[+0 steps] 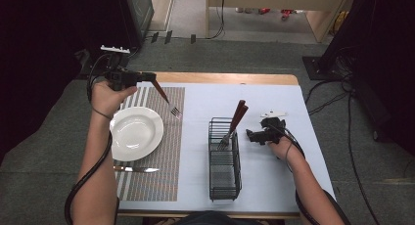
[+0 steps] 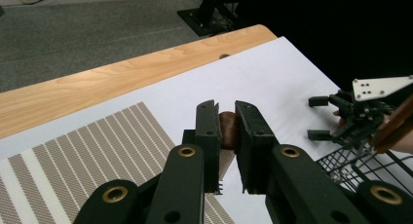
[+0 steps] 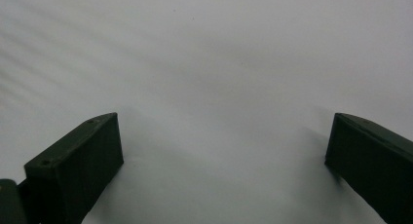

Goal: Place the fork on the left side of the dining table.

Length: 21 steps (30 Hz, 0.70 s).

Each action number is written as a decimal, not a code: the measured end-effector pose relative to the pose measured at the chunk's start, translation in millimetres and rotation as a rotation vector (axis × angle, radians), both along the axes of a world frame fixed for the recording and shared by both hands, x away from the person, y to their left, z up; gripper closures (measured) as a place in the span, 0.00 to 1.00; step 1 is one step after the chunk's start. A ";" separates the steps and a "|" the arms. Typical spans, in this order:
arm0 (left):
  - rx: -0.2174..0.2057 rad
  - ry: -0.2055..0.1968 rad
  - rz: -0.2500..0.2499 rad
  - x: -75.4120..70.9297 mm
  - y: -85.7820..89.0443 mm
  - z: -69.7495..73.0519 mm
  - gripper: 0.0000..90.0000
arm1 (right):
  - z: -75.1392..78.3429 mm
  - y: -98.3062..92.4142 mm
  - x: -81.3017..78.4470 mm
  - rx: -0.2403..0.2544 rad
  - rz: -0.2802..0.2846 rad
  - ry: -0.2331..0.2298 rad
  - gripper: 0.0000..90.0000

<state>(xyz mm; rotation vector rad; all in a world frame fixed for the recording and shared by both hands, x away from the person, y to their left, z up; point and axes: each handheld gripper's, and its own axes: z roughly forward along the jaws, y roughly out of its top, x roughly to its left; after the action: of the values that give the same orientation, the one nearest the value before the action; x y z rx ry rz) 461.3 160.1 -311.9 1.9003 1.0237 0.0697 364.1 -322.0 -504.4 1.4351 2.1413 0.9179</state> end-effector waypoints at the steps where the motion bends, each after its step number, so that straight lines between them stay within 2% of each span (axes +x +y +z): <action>1: 0.000 0.000 0.000 0.0 0.0 0.0 0.91 | 0.0 0.0 0.0 0.000 0.000 0.001 0.00; 4: -0.016 0.004 0.028 6.1 8.6 -5.4 0.91 | -0.1 0.0 0.2 0.001 0.000 0.000 0.00; 5: -0.031 0.016 0.053 10.5 15.8 -11.4 0.91 | -0.1 0.0 0.2 0.001 0.000 0.000 0.00; 7: -0.038 0.020 0.061 12.1 17.8 -13.8 0.91 | -0.1 0.0 0.2 0.001 0.000 0.000 0.00; 10: -0.031 0.030 0.102 18.6 26.6 -23.5 0.91 | 0.0 0.0 0.0 0.000 0.000 0.000 0.00; 13: -0.052 0.028 0.128 21.5 32.7 -26.7 0.91 | -0.1 0.1 0.0 0.001 -0.001 -0.001 0.00; 17: -0.045 0.022 0.178 24.7 41.9 -28.8 0.91 | 0.0 0.1 -0.1 0.000 -0.001 0.000 0.00; 18: -0.045 0.022 0.178 24.7 41.9 -28.8 0.91 | 0.0 0.0 0.0 -0.001 0.000 0.000 0.00; 20: -0.045 0.011 0.221 26.2 51.5 -29.6 0.91 | 0.0 0.1 0.0 -0.001 0.000 0.000 0.00; 21: -0.045 0.011 0.221 26.2 51.5 -29.6 0.91 | 0.0 0.1 0.0 -0.001 0.000 0.001 0.00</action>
<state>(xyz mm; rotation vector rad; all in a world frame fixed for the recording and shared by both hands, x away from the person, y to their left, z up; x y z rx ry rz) 487.5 211.6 -341.5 1.7429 1.2295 0.1621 364.1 -321.9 -504.4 1.4356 2.1417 0.9161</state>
